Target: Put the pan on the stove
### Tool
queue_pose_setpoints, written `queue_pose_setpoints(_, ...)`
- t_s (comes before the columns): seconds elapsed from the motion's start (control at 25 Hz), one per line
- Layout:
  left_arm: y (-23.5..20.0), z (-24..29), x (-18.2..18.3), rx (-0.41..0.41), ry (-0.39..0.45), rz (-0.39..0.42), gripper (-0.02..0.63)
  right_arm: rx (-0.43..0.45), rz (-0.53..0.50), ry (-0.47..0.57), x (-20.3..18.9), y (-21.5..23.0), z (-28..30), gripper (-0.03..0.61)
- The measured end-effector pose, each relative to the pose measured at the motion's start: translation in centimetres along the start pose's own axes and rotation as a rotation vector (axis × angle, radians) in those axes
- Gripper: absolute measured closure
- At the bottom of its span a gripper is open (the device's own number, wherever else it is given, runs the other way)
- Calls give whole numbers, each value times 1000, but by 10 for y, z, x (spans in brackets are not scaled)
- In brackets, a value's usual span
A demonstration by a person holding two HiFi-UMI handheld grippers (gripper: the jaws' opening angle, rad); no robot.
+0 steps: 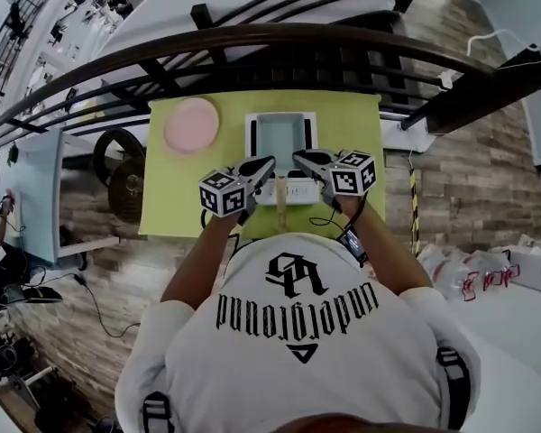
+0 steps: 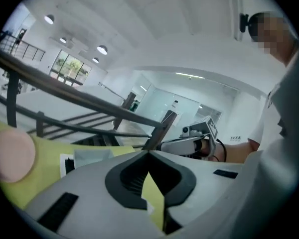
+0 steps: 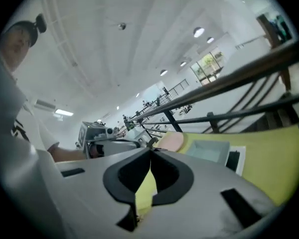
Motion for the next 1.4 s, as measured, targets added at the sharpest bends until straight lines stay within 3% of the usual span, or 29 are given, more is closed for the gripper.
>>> queue_pose_setpoints(0.28,33,-2,33,46,97,126,612,6,-266,11,21,-42,-14,580)
queue_pose_setpoints(0.48,64,-11,29,70,145,209,612,11,-348,60,12,-59,-28,580)
queue_pose_setpoints(0.76,104,-48,11,159,260,208,612,155,-339,37,-16,-79,-34,580)
queue_pose_setpoints(0.96,114,-81,-9,217,255,191,612,180,-354,33,-26,-93,-25,580)
queue_pose_setpoints(1.16,122,-107,-24,195,260,191,612,157,-385,72,-33,-128,-25,580)
queue_pose_setpoints(1.4,144,-158,-34,99,240,235,612,76,-381,103,-58,-177,-23,580)
Point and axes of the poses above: the fingertips, and each gripper's own axes: z forward along the fingers, y to its right, x out of its top, the point moved 1 cm from there along -z, backward along the fingers, and after that the axes turned 4 degrees about y, right-handed, at the moved point
